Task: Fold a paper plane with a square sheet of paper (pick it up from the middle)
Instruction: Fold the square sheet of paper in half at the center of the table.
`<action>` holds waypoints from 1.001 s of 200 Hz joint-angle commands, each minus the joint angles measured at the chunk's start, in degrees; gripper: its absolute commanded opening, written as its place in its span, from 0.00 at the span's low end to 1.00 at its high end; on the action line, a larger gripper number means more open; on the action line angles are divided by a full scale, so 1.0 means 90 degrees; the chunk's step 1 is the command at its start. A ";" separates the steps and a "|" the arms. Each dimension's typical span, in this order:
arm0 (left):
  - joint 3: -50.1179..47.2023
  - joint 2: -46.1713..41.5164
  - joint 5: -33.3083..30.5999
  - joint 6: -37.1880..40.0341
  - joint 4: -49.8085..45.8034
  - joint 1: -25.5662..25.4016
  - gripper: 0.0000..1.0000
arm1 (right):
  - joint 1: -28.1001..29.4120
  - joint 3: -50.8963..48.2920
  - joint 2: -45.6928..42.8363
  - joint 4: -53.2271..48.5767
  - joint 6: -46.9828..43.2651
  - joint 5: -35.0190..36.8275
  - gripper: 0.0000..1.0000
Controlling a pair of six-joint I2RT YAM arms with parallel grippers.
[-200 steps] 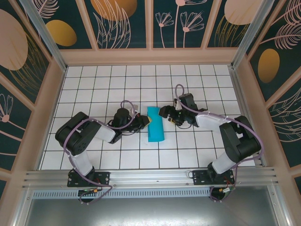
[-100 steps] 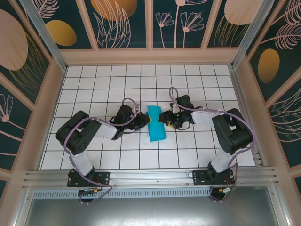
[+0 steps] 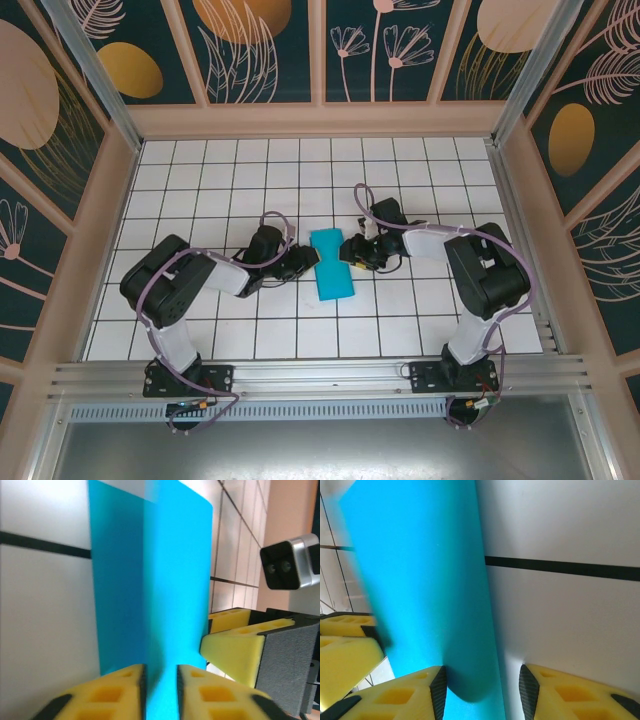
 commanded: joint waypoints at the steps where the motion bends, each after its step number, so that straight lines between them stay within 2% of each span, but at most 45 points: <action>1: 0.0300 -0.0587 -0.0446 0.0358 -0.1015 0.0002 0.33 | 0.0095 0.0001 0.0401 -0.0391 -0.0238 0.0506 0.45; 43: 0.0305 -0.1640 -0.1421 0.0723 -0.2455 0.0304 0.46 | 0.0140 -0.0072 0.0738 -0.0271 -0.0214 0.0785 0.42; 91: 0.0296 -0.2483 -0.2212 0.0988 -0.3162 0.0397 0.65 | 0.0356 -0.0006 0.1066 -0.0463 -0.0155 0.1360 0.42; 138: 0.0295 -0.2598 -0.2418 0.1120 -0.3122 0.0396 0.78 | 0.0625 0.0026 0.1355 -0.0611 -0.0076 0.1808 0.43; 141: 0.0300 -0.2591 -0.2411 0.1121 -0.3101 0.0389 0.79 | 0.0640 0.0035 0.1372 -0.0616 -0.0066 0.1801 0.43; 148: 0.0304 -0.2566 -0.2379 0.1132 -0.3063 0.0395 0.90 | 0.0673 0.0056 0.1420 -0.0638 -0.0048 0.1827 0.43; 154: 0.0305 -0.2538 -0.2364 0.1126 -0.3034 0.0394 0.94 | 0.0713 0.0079 0.1453 -0.0672 -0.0031 0.1874 0.43; 200: 0.0341 -0.2312 -0.2165 0.1248 -0.2903 0.0393 0.96 | 0.0820 0.0155 0.1652 -0.0619 0.0198 0.1871 0.44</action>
